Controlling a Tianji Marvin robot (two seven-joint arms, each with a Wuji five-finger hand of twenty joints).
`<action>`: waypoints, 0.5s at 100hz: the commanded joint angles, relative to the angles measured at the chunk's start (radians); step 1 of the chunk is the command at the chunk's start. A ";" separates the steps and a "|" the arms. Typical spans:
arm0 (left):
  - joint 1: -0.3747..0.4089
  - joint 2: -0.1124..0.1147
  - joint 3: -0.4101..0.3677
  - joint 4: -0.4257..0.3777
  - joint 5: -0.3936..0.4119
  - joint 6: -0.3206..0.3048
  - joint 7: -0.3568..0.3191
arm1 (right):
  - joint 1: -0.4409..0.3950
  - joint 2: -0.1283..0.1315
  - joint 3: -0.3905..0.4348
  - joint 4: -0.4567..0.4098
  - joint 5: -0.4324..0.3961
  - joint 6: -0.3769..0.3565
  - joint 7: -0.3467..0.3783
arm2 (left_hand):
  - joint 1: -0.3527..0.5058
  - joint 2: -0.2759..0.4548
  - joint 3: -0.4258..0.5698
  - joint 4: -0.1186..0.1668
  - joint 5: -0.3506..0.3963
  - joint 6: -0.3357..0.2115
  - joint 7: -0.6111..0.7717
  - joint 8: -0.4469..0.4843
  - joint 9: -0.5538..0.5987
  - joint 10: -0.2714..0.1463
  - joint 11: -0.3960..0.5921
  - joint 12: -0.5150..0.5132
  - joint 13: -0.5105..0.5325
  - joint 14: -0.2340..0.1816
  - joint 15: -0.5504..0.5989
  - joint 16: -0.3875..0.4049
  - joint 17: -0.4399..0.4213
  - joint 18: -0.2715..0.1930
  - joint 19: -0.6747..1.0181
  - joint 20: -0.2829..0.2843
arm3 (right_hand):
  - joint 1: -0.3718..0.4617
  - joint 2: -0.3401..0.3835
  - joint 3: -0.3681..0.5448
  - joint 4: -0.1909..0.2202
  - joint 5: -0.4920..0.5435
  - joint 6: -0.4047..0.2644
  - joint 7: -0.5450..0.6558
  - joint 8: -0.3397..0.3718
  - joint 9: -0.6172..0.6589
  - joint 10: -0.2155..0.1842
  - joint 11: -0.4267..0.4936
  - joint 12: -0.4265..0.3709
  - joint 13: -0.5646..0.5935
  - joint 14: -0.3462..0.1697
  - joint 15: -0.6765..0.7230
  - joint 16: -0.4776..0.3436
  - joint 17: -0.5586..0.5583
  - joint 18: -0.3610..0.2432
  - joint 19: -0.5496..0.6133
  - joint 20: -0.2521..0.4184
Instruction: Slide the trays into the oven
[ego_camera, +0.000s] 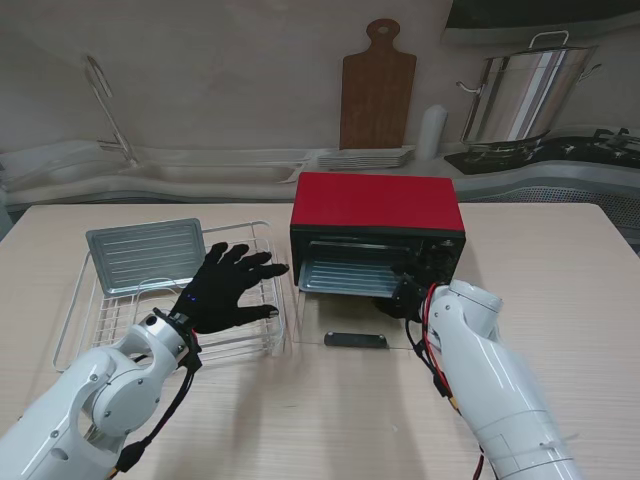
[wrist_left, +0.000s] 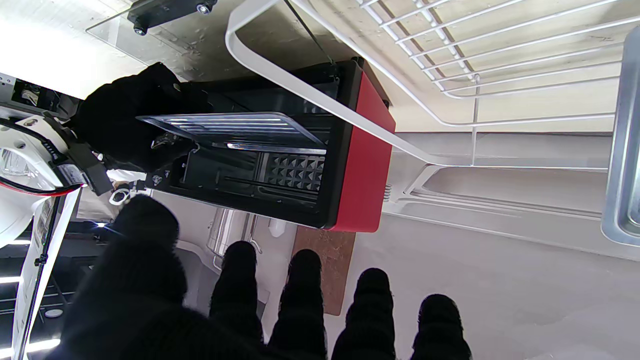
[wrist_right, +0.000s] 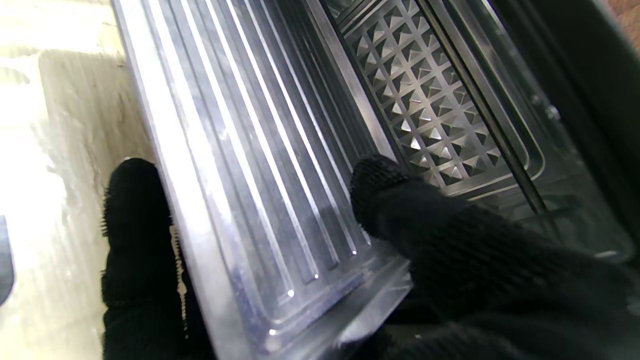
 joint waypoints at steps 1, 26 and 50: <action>0.008 -0.005 -0.002 -0.009 -0.001 0.002 -0.013 | -0.010 -0.008 -0.002 -0.006 -0.008 -0.001 0.015 | 0.015 0.045 -0.032 0.020 -0.019 -0.016 0.008 0.016 -0.032 -0.006 0.002 -0.011 -0.037 -0.022 -0.018 -0.014 -0.013 -0.021 -0.049 -0.012 | -0.047 -0.034 0.032 0.035 -0.017 0.007 -0.007 0.021 -0.013 0.004 0.017 0.014 -0.021 0.006 0.010 0.005 0.019 0.007 0.005 0.016; 0.008 -0.005 -0.001 -0.008 -0.001 0.001 -0.009 | -0.015 -0.009 0.006 -0.002 -0.013 -0.004 0.005 | 0.016 0.044 -0.032 0.020 -0.019 -0.014 0.011 0.018 -0.032 -0.007 0.005 -0.009 -0.036 -0.023 -0.017 -0.014 -0.013 -0.020 -0.048 -0.011 | -0.053 -0.070 0.059 0.033 -0.025 0.006 -0.002 0.041 -0.022 0.002 0.065 0.033 0.011 0.009 0.086 0.034 0.116 -0.032 0.072 0.033; 0.009 -0.005 -0.002 -0.008 0.000 0.002 -0.006 | -0.024 -0.006 0.012 -0.009 -0.013 -0.006 0.010 | 0.015 0.044 -0.032 0.020 -0.018 -0.015 0.015 0.023 -0.031 -0.007 0.009 -0.008 -0.036 -0.024 -0.017 -0.014 -0.013 -0.021 -0.048 -0.010 | -0.001 -0.088 0.096 0.041 -0.034 -0.006 0.011 0.049 -0.040 -0.009 0.070 0.034 0.031 0.000 0.107 0.039 0.169 -0.047 0.086 0.021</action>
